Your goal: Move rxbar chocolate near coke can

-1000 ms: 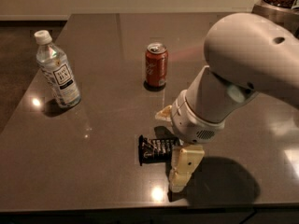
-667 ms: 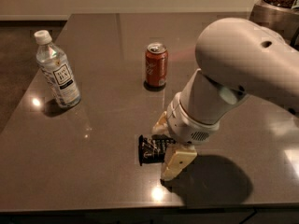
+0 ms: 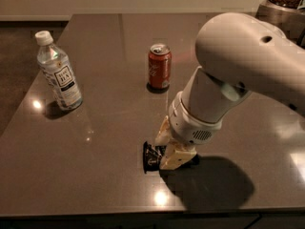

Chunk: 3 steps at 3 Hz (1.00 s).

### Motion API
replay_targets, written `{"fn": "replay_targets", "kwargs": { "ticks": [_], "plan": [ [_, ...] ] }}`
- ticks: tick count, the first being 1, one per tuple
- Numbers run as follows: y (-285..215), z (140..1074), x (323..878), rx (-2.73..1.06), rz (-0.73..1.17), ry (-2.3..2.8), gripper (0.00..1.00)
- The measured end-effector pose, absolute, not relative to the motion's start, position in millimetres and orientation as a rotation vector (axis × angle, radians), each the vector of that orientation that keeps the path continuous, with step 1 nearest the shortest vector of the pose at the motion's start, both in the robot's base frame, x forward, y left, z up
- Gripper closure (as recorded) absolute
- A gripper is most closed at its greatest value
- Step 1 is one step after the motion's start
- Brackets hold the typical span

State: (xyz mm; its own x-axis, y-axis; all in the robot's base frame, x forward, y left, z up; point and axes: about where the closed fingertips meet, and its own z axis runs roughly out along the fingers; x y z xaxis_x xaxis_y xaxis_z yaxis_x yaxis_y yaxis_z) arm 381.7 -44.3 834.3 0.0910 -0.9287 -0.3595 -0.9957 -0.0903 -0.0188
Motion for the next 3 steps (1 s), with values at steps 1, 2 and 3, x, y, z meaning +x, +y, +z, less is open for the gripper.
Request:
{"fn": "replay_targets", "kwargs": {
  "ticks": [1,2,3],
  "plan": [
    [-55.2,847.8,410.0,-2.033,0.351,1.994,1.0],
    [-79.2,867.4,471.8,-1.858,0.326,2.123,1.0],
    [-102.9,877.8,521.2,-1.699,0.298,2.216,1.0]
  ]
}}
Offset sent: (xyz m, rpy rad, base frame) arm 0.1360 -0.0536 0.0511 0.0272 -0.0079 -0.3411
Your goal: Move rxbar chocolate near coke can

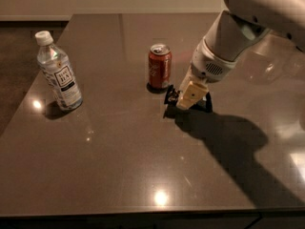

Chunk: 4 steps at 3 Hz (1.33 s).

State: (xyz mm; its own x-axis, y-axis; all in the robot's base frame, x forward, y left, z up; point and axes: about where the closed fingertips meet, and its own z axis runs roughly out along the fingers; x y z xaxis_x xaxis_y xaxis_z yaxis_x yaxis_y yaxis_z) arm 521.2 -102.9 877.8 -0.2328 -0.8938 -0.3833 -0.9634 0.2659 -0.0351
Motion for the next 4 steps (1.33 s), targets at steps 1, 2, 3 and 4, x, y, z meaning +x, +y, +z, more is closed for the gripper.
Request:
{"fn": "replay_targets", "kwargs": {
  "ticks": [1,2,3,4],
  "plan": [
    [-119.5,876.7,550.6,-1.576,0.269,2.269,1.0],
    [-128.8,877.2,557.2,-1.5,0.259,2.286,0.82],
    [-129.2,877.5,557.5,-1.491,0.257,2.287,0.51],
    [-128.5,877.6,557.2,-1.492,0.257,2.286,0.27]
  ]
}}
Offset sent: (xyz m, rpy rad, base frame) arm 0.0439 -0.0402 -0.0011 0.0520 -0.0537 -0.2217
